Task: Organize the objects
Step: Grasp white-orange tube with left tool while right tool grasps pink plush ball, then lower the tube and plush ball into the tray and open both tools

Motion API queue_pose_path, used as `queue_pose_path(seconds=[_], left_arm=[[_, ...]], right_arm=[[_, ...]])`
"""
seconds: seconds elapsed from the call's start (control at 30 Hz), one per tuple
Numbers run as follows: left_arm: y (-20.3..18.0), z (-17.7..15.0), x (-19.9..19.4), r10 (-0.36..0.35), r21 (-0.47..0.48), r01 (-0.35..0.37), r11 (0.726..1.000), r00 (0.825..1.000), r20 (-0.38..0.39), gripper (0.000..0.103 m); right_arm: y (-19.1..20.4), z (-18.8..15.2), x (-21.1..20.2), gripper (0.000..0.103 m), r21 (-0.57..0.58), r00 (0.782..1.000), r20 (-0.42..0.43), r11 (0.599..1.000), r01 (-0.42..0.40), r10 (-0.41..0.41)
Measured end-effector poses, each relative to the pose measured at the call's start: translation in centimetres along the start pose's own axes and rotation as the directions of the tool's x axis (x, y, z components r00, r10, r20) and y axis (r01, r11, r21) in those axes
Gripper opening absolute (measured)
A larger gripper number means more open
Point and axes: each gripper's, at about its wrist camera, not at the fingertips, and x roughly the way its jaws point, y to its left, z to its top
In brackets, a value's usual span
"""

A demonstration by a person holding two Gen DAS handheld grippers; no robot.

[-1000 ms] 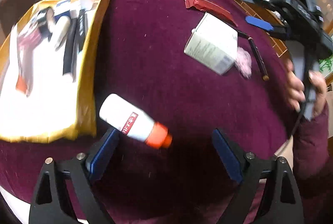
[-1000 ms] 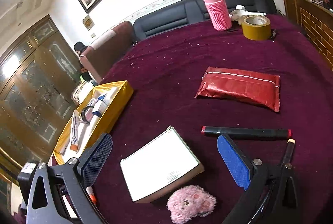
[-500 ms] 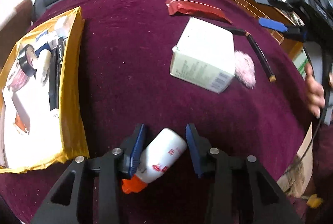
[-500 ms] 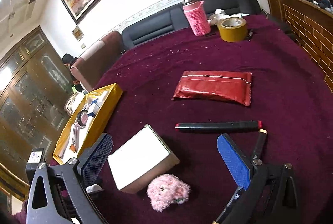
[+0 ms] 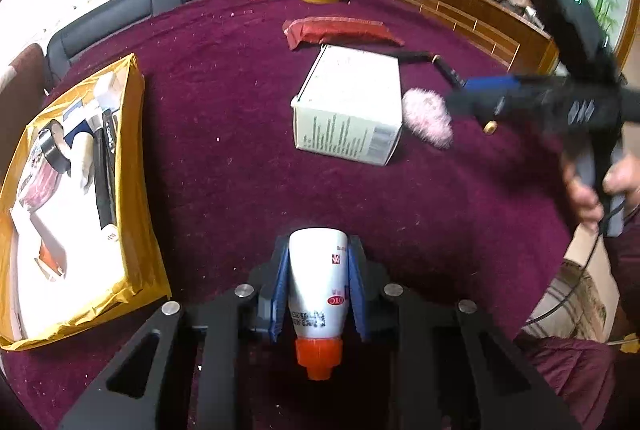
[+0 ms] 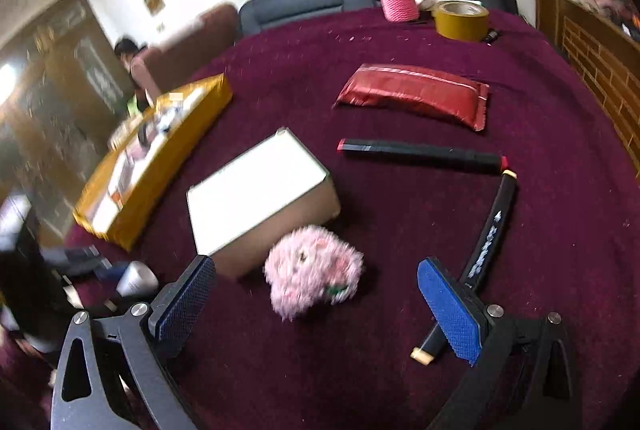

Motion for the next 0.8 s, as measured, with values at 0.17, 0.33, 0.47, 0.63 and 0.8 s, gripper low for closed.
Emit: queue_pose_path(seconds=[0.17, 0.33, 0.47, 0.63, 0.8], left_arm=[[0.2, 0.0, -1.0, -0.012, -0.022, 0.013, 1.000, 1.000, 0.029, 0.026], [0.6, -0.2, -1.9, -0.014, -0.055, 0.016, 0.998, 0.999, 0.046, 0.026], [1.0, -0.3, -2.6, -0.012, -0.076, 0.017, 0.997, 0.998, 0.068, 0.026], [1.9, -0.5, -2.8, -0.019, -0.117, 0.028, 0.993, 0.997, 0.077, 0.026], [2.9, -1.1, -3.9, -0.019, -0.150, 0.034, 0.988, 0.994, 0.103, 0.026]], right_arm=[[1.8, -0.3, 1.3, 0.103, -0.097, 0.996, -0.008, 0.991, 0.090, -0.091], [2.2, -0.2, 2.6, 0.102, -0.127, 0.990, -0.007, 0.982, 0.138, -0.140], [2.3, 0.0, 3.1, 0.073, -0.136, 0.990, -0.008, 0.980, 0.142, -0.144], [2.3, -0.2, 3.5, 0.053, -0.129, 0.989, -0.032, 0.982, 0.140, -0.145], [2.8, -0.5, 2.7, 0.051, -0.118, 0.993, -0.036, 0.988, 0.103, -0.108]])
